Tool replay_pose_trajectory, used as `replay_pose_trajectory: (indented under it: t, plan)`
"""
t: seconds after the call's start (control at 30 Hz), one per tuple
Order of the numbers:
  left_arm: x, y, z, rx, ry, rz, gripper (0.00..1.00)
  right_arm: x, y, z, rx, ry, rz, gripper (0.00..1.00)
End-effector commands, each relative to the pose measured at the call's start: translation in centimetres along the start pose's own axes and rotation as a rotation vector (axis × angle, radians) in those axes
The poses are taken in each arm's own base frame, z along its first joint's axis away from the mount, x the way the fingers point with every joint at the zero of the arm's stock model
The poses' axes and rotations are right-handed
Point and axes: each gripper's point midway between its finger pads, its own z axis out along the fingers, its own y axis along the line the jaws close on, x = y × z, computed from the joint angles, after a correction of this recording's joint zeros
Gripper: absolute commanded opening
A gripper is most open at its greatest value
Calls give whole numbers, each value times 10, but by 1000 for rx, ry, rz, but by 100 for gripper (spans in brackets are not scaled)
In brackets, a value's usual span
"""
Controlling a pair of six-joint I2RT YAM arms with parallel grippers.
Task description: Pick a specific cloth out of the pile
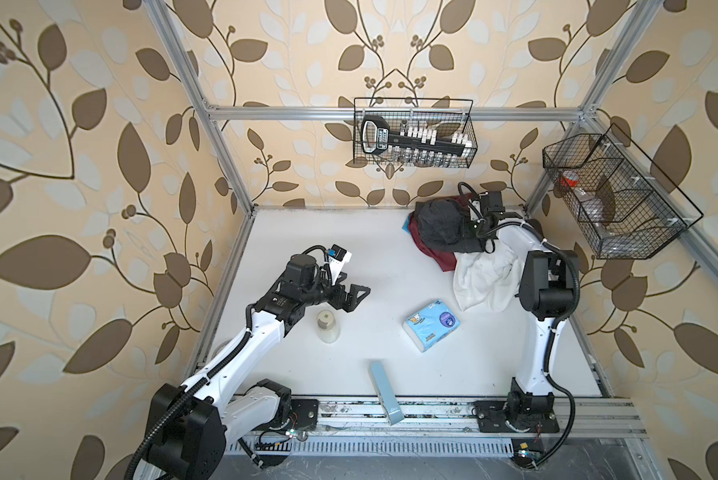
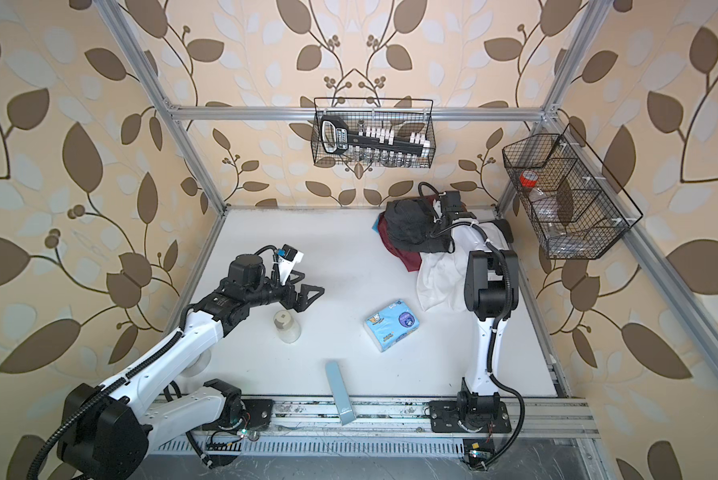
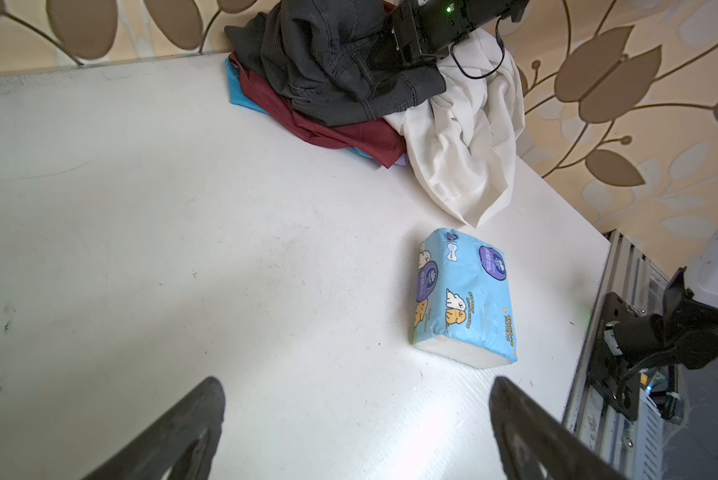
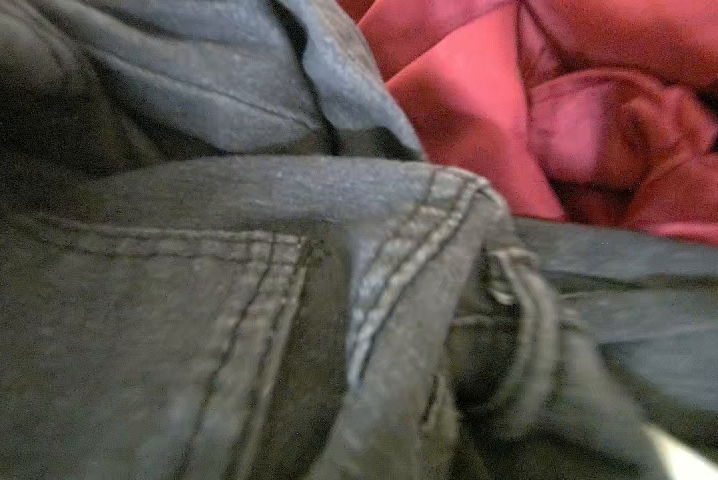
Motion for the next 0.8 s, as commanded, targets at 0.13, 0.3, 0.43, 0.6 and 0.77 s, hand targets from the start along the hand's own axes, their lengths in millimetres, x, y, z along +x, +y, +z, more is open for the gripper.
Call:
replay_pose_trajectory:
  t: [0.13,0.3,0.43,0.6,0.77]
  plan:
    - [-13,-8,-4,21,-28,48,99,-4,2,-24,55,-10,-30,0]
    - [-14,-10,-6,28,-38,49,99,-43,6,-81,59,-172,-32,0]
    - [-16,-12,-8,31,-49,53,99,-69,12,-132,44,-303,-21,0]
    - [-18,-15,-10,38,-60,56,99,-91,17,-183,35,-415,-16,0]
    - [-20,-17,-13,40,-71,62,99,-108,26,-234,2,-535,-11,0]
